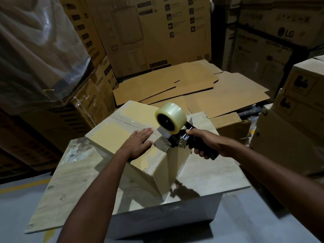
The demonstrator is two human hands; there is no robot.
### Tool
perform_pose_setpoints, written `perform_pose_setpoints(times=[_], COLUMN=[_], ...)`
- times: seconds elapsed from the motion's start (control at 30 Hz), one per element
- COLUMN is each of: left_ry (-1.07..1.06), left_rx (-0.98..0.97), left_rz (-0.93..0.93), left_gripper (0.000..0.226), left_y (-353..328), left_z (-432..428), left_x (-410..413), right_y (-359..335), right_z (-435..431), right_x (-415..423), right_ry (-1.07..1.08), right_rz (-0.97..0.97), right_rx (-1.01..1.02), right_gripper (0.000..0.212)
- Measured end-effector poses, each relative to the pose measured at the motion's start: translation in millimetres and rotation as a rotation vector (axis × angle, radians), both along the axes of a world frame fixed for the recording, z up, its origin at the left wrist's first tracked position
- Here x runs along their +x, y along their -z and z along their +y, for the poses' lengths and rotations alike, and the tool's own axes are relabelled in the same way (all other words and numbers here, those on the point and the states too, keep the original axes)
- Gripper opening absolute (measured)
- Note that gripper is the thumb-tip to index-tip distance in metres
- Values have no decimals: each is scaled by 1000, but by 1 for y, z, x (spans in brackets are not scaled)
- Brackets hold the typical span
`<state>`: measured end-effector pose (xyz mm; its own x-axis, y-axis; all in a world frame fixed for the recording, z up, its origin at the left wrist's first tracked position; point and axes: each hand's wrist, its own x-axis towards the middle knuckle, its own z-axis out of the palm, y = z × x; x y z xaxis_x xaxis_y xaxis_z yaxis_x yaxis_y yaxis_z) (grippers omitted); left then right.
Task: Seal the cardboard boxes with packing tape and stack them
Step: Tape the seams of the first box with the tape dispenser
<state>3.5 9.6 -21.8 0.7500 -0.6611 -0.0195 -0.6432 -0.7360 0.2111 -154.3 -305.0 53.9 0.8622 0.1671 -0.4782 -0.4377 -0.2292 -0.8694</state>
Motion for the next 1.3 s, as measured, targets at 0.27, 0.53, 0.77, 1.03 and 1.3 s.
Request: perform_pose_setpoints(times=[0.27, 0.53, 0.77, 1.03, 1.3], left_ry=[-11, -21, -10, -25, -32], left_rx=[21, 95, 122, 110, 65], left_rz=[32, 25, 46, 53, 54], left_gripper=[96, 108, 115, 121, 111], left_y=[-6, 1, -5, -5, -1], left_z=[-25, -40, -31, -19, -13], left_x=[-45, -54, -28, 1, 6], right_y=[22, 26, 30, 27, 40], right_z=[-15, -28, 0, 14, 5], right_x=[-14, -18, -6, 21, 12], right_ry=[-42, -118, -17, -15, 47], right_rz=[-25, 32, -69, -83, -116], right_rx=[48, 219, 169, 121, 115], right_gripper=[71, 76, 66, 75, 79])
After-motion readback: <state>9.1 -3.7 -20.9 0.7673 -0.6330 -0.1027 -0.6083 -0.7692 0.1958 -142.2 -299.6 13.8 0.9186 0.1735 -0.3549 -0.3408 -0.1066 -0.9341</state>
